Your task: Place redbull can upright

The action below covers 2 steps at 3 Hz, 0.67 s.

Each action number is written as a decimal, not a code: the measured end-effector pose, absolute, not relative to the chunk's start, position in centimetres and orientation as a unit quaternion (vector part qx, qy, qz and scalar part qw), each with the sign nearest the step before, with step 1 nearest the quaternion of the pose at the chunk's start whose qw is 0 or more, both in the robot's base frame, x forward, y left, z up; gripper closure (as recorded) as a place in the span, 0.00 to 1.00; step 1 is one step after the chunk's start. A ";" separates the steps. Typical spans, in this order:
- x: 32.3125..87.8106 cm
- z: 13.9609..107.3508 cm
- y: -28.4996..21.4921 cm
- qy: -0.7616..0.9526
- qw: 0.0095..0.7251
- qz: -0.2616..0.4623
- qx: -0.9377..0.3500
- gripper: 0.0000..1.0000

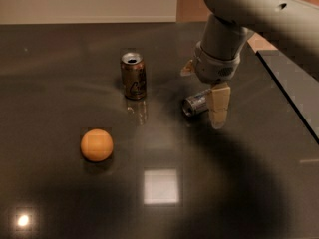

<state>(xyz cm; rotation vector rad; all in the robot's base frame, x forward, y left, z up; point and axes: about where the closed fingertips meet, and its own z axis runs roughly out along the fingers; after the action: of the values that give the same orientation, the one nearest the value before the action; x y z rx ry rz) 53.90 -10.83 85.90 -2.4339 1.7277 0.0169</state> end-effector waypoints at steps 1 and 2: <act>53.8 84.6 -10.8 0.574 0.062 -0.003 -0.817 0.11; 53.6 83.8 -10.8 0.571 0.049 -0.010 -0.820 0.34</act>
Offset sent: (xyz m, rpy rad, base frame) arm -0.0065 -0.0026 -0.0304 -0.1042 0.0203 0.0230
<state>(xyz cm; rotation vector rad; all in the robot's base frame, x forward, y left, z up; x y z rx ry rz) 53.61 -10.81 83.80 -2.4973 1.7391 -0.0293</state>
